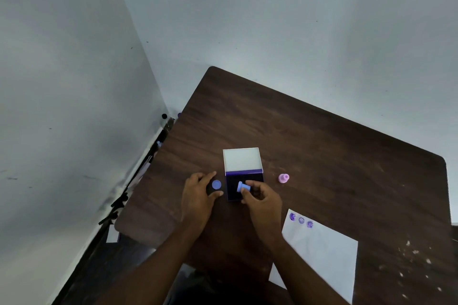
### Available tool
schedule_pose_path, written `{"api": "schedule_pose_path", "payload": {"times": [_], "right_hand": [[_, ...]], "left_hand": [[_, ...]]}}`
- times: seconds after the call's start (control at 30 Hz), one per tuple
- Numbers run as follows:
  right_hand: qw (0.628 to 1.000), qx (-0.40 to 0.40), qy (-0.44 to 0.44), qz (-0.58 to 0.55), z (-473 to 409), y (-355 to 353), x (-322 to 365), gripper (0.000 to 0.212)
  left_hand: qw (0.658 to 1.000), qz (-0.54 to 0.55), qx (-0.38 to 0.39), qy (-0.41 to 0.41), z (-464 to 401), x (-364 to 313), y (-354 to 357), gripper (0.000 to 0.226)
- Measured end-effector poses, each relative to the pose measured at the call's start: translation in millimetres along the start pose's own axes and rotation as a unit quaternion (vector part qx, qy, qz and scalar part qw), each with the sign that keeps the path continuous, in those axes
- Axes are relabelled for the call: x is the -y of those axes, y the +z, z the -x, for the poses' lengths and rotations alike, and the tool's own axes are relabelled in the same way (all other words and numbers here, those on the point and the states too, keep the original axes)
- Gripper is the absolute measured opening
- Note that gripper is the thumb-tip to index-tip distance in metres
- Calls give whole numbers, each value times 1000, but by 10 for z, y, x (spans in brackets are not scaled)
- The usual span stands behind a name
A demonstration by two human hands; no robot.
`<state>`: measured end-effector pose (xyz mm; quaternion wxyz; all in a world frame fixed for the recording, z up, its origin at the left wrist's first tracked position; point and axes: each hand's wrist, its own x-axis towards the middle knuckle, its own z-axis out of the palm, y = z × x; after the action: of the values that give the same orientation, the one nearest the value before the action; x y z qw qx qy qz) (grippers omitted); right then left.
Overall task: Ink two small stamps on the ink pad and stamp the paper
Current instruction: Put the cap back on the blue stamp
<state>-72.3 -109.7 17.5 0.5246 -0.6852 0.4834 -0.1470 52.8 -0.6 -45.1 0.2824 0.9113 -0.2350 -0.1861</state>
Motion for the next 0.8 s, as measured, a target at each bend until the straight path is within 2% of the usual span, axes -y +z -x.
{"api": "schedule_pose_path", "payload": {"times": [0.23, 0.43, 0.5, 0.67, 0.8], "right_hand": [[1000, 1, 15, 3, -25, 95, 30, 20], [1000, 4, 14, 2, -27, 125, 55, 21], [1000, 5, 11, 5, -35, 134, 63, 21], [1000, 1, -5, 5, -45, 150, 111, 18], [1000, 6, -5, 0, -56, 158, 119, 18]], "left_hand": [[1000, 25, 2, -1, -67, -17, 21, 35], [991, 128, 20, -45, -68, -51, -52, 32], [983, 161, 45, -71, -53, -86, -102, 32], [944, 254, 188, -96, -78, -194, -263, 29], [939, 280, 189, -58, -82, -217, -401, 32]]}}
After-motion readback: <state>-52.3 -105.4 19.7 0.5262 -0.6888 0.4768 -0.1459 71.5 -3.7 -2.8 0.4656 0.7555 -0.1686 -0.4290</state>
